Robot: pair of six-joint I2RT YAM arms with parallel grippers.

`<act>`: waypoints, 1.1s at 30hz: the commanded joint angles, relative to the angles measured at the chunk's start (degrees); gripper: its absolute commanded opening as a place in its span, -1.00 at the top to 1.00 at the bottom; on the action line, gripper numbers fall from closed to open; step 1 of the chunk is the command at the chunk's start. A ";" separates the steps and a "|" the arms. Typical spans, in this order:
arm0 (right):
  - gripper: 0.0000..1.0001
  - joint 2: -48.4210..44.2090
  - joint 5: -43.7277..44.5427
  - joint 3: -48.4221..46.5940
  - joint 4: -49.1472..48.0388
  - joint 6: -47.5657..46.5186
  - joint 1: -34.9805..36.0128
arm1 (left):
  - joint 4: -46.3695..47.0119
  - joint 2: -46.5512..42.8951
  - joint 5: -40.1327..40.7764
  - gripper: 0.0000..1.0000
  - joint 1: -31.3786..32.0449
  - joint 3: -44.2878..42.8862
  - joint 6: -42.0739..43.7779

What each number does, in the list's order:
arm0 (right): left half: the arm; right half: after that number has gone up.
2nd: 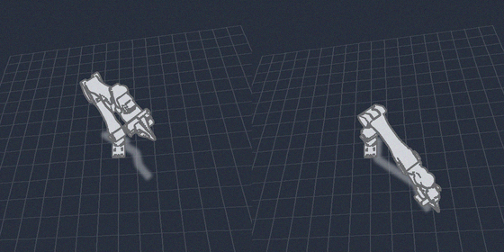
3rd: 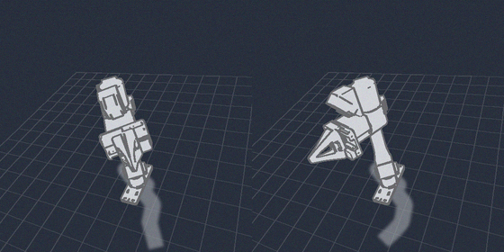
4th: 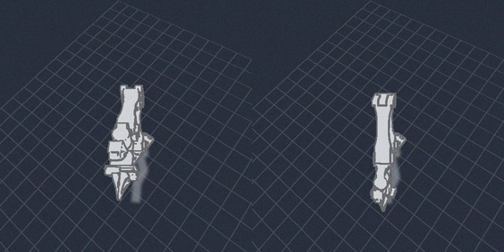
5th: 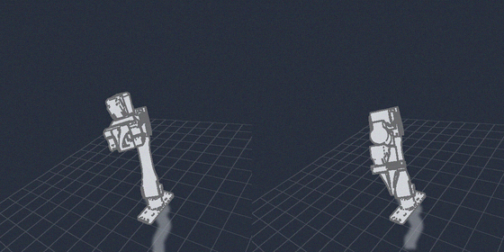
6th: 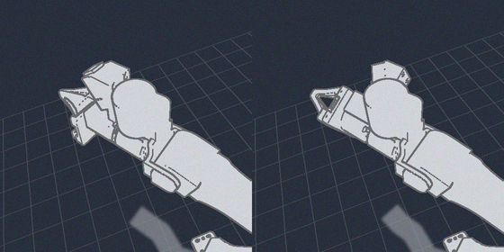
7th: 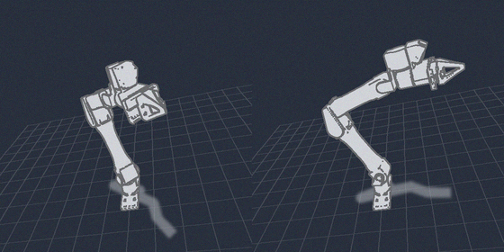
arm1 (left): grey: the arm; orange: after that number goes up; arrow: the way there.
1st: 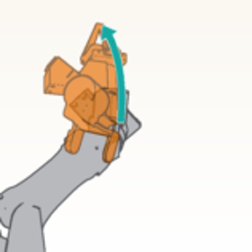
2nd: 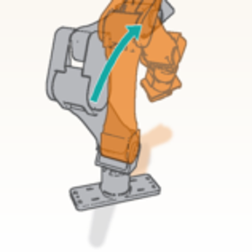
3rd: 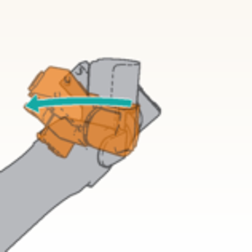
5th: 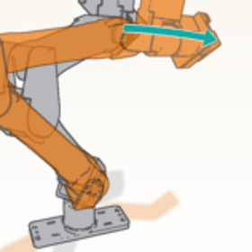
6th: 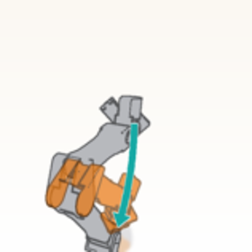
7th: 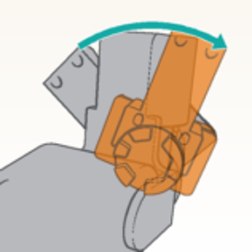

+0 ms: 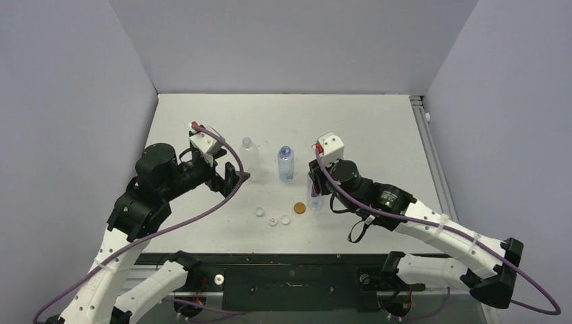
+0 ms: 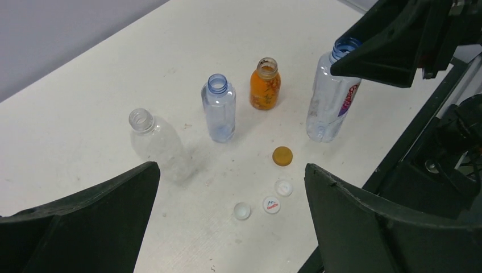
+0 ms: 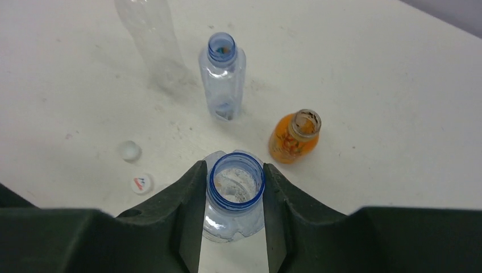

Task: Unscrew the bottle caps

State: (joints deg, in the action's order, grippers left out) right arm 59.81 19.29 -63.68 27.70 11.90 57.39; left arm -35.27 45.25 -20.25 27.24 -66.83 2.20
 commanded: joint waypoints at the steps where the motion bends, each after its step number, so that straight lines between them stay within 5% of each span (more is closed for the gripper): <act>1: 1.00 -2.66 9.03 8.73 -10.48 1.96 -0.39 | -2.32 0.83 5.78 -0.93 -0.82 0.81 0.18; 14: 1.00 -3.52 13.14 28.51 -32.70 4.19 -0.43 | 2.06 -1.96 11.46 -0.93 -1.40 9.22 -1.26; 22: 1.00 -0.38 12.48 28.72 -31.97 4.75 -0.43 | 9.57 -3.74 17.58 -0.93 -1.95 18.66 -0.70; 33: -0.05 -1.36 11.44 24.51 -23.87 3.48 -0.34 | 13.57 -3.19 14.95 -0.93 -6.90 21.31 -3.12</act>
State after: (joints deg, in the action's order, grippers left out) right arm 59.16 30.63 -35.38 0.64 15.77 57.34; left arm -26.65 42.02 -4.34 22.35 -45.30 1.10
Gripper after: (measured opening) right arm 0.438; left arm 0.968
